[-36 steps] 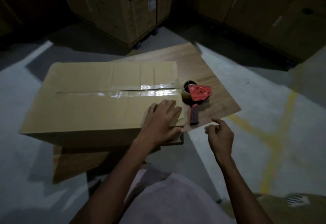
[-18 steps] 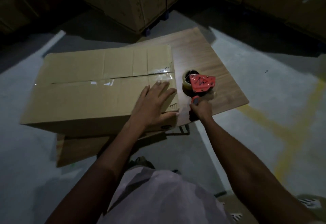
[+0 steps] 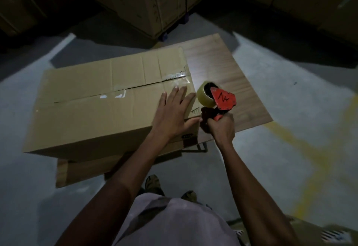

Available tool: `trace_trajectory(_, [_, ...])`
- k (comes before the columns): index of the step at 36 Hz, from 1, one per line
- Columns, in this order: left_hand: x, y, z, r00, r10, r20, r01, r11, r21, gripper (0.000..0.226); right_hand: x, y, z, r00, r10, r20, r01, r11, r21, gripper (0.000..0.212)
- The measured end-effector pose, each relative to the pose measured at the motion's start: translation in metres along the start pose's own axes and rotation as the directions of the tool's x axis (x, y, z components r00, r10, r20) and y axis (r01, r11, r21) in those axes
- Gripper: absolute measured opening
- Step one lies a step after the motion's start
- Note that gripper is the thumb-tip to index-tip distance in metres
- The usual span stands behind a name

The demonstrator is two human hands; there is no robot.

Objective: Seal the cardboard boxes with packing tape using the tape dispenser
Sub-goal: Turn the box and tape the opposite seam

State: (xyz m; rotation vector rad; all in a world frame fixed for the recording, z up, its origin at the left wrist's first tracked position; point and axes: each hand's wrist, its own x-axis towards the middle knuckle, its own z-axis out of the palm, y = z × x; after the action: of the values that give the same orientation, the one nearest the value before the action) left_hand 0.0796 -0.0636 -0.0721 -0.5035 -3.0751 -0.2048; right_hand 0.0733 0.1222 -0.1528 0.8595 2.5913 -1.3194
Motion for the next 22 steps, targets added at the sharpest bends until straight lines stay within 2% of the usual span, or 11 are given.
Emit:
trace_trajectory(3, [0.001, 0.001, -0.002, 1.000, -0.020, -0.014, 0.018, 0.995, -0.098, 0.085, -0.021, 0.005, -0.012, 0.999, -0.047, 0.018, 0.045, 0.995, 0.088, 0.024])
trace_trajectory(6, [0.003, 0.004, -0.010, 0.996, -0.086, -0.011, 0.078, 0.948, -0.309, 0.088, -0.041, 0.006, -0.025, 0.995, -0.099, 0.013, 0.094, 0.972, 0.215, 0.024])
trace_trajectory(9, [0.005, 0.010, -0.017, 0.985, -0.137, -0.107, 0.052, 0.823, -0.565, 0.066, -0.062, 0.004, -0.041, 0.972, -0.227, -0.067, 0.236, 0.922, 0.307, 0.023])
trace_trajectory(11, [0.005, 0.016, -0.019, 0.957, -0.204, -0.204, -0.007, 0.692, -0.721, 0.043, -0.073, 0.002, -0.052, 0.959, -0.251, -0.133, 0.273, 0.943, 0.190, 0.030])
trace_trajectory(13, [0.008, 0.021, -0.022, 0.912, -0.345, -0.221, 0.025, 0.586, -0.810, 0.032, -0.081, -0.003, -0.064, 0.956, -0.230, -0.179, 0.243, 0.968, 0.054, 0.031])
trace_trajectory(15, [0.016, 0.023, -0.025, 0.867, -0.470, -0.166, 0.082, 0.463, -0.883, 0.048, -0.082, -0.008, -0.077, 0.952, -0.238, -0.195, 0.254, 0.965, 0.065, 0.018])
trace_trajectory(17, [0.027, 0.026, -0.029, 0.851, -0.515, -0.099, 0.134, 0.395, -0.909, 0.058, -0.084, -0.015, -0.086, 0.950, -0.265, -0.162, 0.295, 0.934, 0.202, 0.012])
trace_trajectory(20, [0.043, 0.029, -0.034, 0.879, -0.473, 0.066, 0.239, 0.316, -0.918, 0.065, -0.092, -0.027, -0.093, 0.962, -0.259, -0.083, 0.268, 0.849, 0.455, 0.001])
trace_trajectory(22, [0.051, 0.032, -0.041, 0.888, -0.410, 0.207, 0.334, 0.266, -0.904, 0.074, -0.095, -0.031, -0.099, 0.961, -0.271, -0.057, 0.261, 0.817, 0.514, 0.003])
